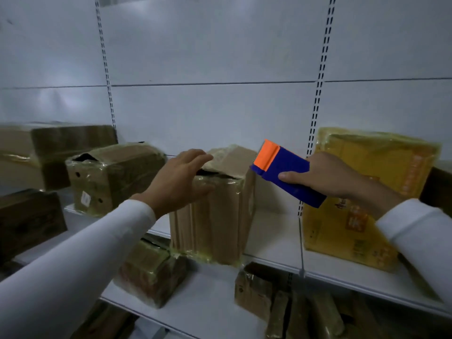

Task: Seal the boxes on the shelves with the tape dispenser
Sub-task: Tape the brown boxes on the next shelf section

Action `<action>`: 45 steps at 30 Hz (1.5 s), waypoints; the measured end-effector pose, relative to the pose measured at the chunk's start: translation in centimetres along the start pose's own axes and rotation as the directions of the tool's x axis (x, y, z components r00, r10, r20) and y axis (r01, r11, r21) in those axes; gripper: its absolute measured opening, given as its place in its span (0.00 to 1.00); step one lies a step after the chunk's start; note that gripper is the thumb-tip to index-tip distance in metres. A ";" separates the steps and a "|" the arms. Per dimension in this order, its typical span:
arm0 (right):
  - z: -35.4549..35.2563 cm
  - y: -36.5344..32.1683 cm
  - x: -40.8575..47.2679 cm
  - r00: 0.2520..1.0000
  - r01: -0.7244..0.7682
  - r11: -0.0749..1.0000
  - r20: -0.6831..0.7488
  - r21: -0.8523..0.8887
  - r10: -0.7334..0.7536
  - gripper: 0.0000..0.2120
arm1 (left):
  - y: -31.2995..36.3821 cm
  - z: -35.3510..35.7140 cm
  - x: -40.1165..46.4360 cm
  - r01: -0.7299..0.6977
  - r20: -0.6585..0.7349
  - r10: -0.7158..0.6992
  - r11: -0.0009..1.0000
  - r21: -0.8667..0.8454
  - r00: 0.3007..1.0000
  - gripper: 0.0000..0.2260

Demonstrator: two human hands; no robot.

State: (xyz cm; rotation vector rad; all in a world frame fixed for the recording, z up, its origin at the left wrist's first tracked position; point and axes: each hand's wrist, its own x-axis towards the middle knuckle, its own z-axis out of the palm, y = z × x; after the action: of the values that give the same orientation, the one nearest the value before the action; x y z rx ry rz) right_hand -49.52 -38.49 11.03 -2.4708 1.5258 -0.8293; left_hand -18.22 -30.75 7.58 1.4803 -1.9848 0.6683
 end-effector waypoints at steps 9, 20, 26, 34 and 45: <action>1.7 1.8 2.4 0.999 0.008 0.992 0.037 0.125 -0.013 0.25 | 0.0 5.0 2.9 -0.019 0.173 0.015 1.000 0.024 0.985 0.33; 1.5 -1.4 0.6 0.991 -0.133 0.983 -0.010 0.127 0.136 0.29 | -4.6 4.9 1.3 -0.201 0.051 0.223 0.942 -0.268 0.974 0.30; 1.7 -5.0 -2.5 0.972 -0.226 0.970 -0.049 0.084 0.231 0.32 | -9.8 2.8 2.4 -0.209 0.125 0.263 0.919 -0.335 0.957 0.35; 3.5 -8.2 -4.3 0.961 -0.276 0.959 -0.018 0.059 0.277 0.27 | -4.8 4.1 0.2 -0.142 0.208 0.134 0.989 0.026 0.969 0.32; 2.7 -7.5 -5.5 0.985 -0.170 0.975 0.055 0.140 0.164 0.26 | -14.6 3.9 3.0 -0.121 0.346 0.211 0.957 -0.264 0.914 0.30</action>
State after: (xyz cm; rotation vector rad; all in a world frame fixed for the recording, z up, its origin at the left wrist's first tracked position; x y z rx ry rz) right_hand -44.10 -30.63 9.42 -2.2098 1.5726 -0.8209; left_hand -5.44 -39.25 7.72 1.3755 -2.4042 0.2096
